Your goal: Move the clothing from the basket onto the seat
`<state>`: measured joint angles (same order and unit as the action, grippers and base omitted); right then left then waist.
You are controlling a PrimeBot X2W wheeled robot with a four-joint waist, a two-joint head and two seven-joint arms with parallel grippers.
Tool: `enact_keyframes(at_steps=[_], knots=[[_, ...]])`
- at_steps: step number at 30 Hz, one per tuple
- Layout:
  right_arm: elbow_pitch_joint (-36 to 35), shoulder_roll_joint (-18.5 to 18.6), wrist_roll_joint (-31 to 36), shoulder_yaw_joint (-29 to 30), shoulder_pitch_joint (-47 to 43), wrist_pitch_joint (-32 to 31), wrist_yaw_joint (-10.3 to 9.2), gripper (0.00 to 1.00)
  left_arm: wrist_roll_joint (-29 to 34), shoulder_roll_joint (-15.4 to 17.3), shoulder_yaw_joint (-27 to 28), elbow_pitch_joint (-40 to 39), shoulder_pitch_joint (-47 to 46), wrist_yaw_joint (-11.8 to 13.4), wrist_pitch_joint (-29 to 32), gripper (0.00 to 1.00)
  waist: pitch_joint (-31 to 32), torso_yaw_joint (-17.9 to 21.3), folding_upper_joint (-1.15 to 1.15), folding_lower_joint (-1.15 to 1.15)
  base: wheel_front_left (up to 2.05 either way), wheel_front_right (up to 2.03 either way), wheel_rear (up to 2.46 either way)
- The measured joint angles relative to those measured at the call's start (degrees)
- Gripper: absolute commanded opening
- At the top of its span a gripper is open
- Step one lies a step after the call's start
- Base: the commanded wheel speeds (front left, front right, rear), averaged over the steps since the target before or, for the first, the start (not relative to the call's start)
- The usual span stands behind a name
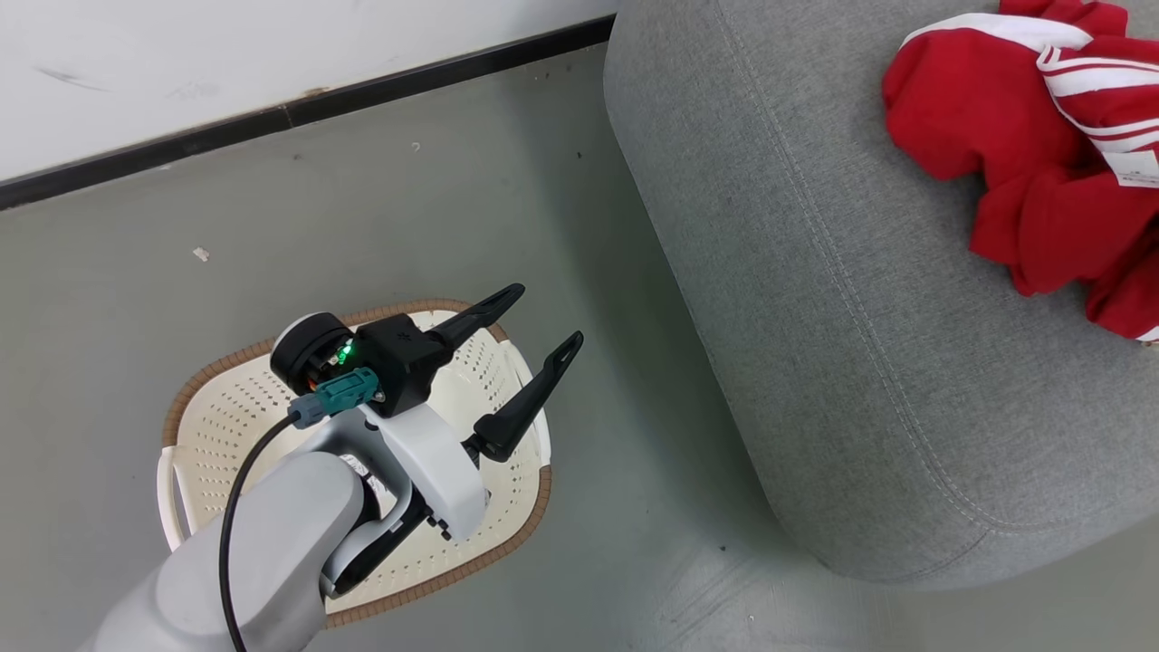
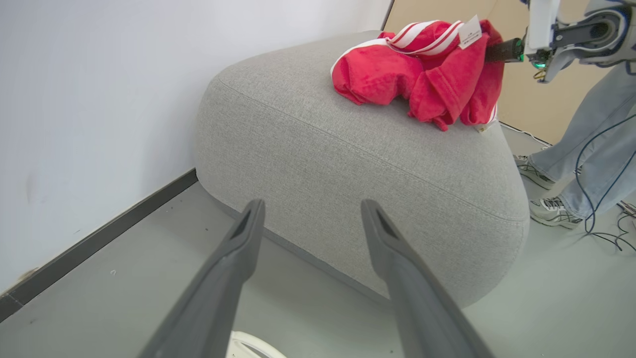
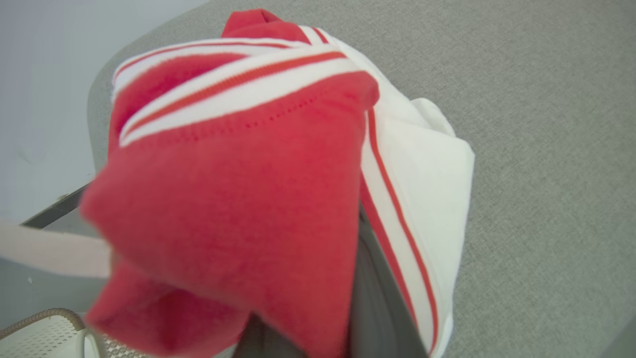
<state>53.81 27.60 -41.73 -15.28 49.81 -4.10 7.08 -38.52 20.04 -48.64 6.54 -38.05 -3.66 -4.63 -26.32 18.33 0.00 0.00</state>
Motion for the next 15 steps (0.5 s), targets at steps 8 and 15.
enact_keyframes(at_steps=[8, 15], knots=[[-0.2, 1.3, -0.9, -0.7, 0.0, 0.0, 0.0, 0.71, -0.2, -0.1, 0.0, 0.3, 0.0, 0.0, -0.6, 1.0, 1.0, 0.3, 0.0, 0.0, 0.0, 0.0, 0.0], [-1.0, 1.5, -2.5, -2.3, 0.0, 0.0, 0.0, 1.0, -0.4, -0.1, 0.1, 0.9, 0.1, 0.0, -1.5, 1.0, 2.2, 0.6, 0.0, 0.0, 0.0, 0.0, 0.0]])
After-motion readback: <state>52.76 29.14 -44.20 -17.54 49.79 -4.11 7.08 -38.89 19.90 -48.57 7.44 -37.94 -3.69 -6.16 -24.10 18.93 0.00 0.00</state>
